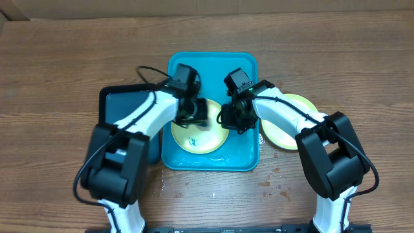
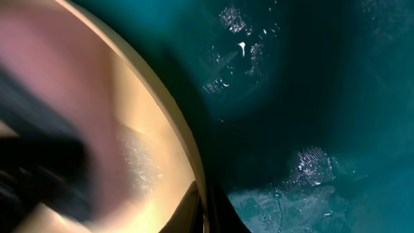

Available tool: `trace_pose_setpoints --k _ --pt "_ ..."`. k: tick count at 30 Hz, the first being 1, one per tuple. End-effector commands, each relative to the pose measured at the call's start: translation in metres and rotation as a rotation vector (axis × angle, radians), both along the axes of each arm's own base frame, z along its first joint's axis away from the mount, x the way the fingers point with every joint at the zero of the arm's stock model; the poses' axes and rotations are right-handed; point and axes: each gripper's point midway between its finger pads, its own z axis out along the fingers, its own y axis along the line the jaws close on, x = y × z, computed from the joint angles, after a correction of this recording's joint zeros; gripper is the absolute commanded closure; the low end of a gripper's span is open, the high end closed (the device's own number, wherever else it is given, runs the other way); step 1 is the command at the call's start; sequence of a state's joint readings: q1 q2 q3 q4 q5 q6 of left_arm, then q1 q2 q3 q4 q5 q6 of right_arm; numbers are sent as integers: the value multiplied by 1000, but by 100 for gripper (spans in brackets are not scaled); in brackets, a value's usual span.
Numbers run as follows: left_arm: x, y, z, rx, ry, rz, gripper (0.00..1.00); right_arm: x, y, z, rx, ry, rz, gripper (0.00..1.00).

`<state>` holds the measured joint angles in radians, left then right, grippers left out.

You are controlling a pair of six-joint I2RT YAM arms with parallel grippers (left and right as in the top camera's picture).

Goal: Clean dirty plates on tray and stack at the side
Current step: 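Scrub the yellow plate with the sponge in the left gripper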

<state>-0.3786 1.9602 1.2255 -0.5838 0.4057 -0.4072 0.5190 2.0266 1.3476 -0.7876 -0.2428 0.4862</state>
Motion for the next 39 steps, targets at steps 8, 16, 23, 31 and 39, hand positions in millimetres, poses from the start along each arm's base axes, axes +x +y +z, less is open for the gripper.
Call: trace_pose_setpoints --k 8,16,23,31,39 --pt "-78 -4 -26 28 324 -75 96 -5 -10 -12 -59 26 -16 96" --pt "-64 129 -40 689 249 159 96 -5 -10 -12 -59 27 -16 96" --pt "-37 166 -18 901 129 202 96 -5 -11 -12 -61 29 -16 96" --pt "8 171 12 966 -33 246 96 -6 -11 -12 -61 30 -16 96" --pt "9 52 -14 292 74 121 96 -6 -11 -12 -62 31 -16 96"
